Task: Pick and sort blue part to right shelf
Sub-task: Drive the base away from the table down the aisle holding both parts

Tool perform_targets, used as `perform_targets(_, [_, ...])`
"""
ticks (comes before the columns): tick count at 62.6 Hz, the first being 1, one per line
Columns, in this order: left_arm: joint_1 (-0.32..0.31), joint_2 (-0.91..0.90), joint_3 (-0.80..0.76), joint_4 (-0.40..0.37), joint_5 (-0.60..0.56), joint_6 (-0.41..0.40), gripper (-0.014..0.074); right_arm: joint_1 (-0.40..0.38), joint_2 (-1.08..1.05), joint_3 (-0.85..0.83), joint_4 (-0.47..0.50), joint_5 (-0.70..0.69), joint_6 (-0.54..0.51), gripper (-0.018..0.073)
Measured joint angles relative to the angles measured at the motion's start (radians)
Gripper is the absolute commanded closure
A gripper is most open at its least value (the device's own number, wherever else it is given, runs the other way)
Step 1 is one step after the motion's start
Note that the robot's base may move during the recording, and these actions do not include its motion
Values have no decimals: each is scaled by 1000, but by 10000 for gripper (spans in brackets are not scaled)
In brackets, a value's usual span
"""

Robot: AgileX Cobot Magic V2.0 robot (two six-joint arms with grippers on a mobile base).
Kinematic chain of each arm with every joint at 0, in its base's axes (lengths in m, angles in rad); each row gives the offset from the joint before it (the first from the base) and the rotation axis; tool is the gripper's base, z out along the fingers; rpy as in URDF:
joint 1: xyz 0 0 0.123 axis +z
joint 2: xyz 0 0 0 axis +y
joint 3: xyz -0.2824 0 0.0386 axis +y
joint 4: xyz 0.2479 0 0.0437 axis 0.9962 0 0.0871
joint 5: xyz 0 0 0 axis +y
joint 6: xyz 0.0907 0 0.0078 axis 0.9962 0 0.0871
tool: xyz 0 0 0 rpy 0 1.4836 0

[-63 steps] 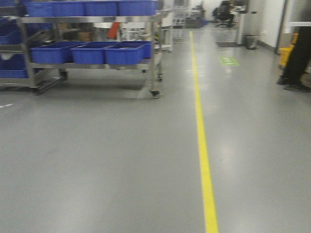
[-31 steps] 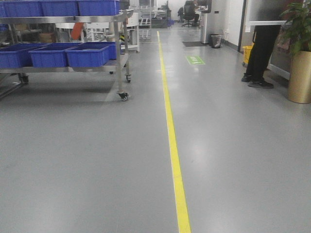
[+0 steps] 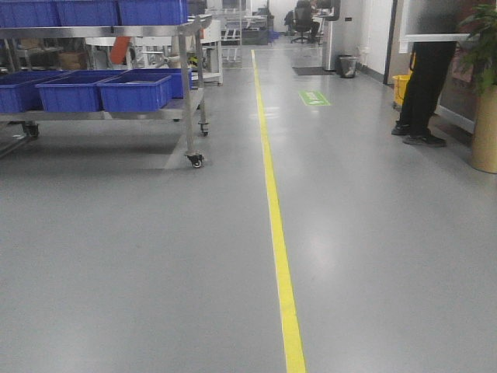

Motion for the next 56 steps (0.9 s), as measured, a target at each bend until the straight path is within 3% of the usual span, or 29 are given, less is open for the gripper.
perform_targets(56, [0, 0, 0, 0, 0, 0, 209, 0, 0, 0, 0, 0, 0, 153])
